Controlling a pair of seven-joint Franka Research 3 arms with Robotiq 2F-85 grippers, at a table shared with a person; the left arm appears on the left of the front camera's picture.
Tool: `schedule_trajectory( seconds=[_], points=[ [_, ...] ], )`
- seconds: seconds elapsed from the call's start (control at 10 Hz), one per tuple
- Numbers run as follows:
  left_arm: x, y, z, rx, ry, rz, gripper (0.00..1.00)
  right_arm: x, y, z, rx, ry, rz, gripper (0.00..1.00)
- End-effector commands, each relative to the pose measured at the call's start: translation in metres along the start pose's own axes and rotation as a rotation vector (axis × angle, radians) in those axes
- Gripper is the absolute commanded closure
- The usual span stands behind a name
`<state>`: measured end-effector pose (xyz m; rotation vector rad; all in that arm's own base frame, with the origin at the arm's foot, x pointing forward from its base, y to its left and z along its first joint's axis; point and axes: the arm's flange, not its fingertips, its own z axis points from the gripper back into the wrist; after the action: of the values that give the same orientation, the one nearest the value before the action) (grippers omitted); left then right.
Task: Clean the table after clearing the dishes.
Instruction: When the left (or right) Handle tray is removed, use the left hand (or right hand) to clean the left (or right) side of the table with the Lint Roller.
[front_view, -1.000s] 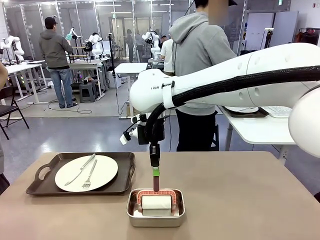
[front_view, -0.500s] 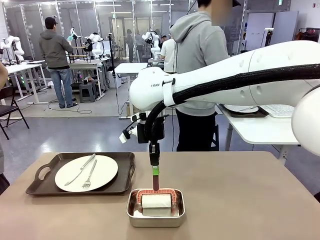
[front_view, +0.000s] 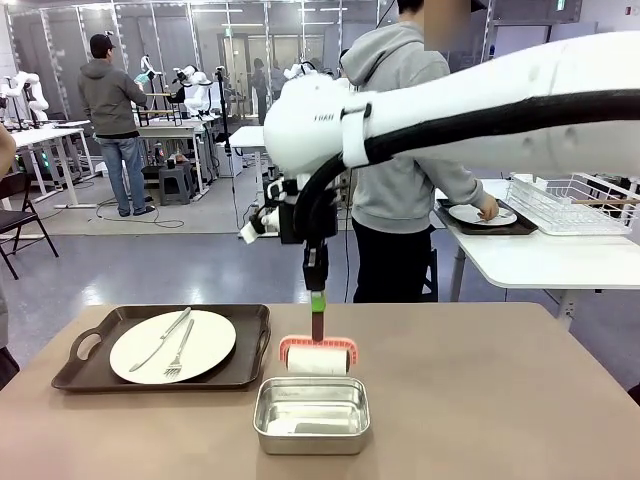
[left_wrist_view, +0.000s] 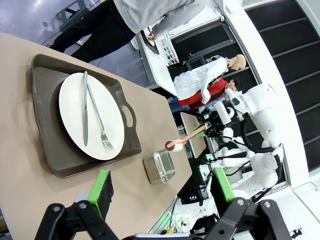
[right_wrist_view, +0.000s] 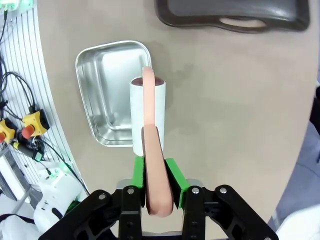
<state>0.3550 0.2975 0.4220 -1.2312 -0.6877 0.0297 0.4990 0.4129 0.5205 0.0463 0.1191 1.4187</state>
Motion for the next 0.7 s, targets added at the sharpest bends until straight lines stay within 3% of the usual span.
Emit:
schedule_trajectory(
  seconds=[0.0,0.2,0.4,0.6],
  points=[
    [-0.002,-0.002,0.003,-0.005,0.002,0.001,0.0,-0.02,0.012,0.012,-0.032,-0.021,-0.153,1.0],
    [-0.002,-0.002,0.003,-0.005,0.002,0.001,0.0,-0.047,0.017,0.029,-0.056,-0.127,-0.339,1.0],
    [-0.002,-0.002,0.003,-0.005,0.002,0.001,0.0,-0.078,0.026,0.037,-0.091,-0.119,-0.567,1.0],
    [-0.002,-0.002,0.003,-0.005,0.002,0.001,0.0,-0.112,0.028,0.039,-0.094,-0.155,-0.693,1.0]
  ],
)
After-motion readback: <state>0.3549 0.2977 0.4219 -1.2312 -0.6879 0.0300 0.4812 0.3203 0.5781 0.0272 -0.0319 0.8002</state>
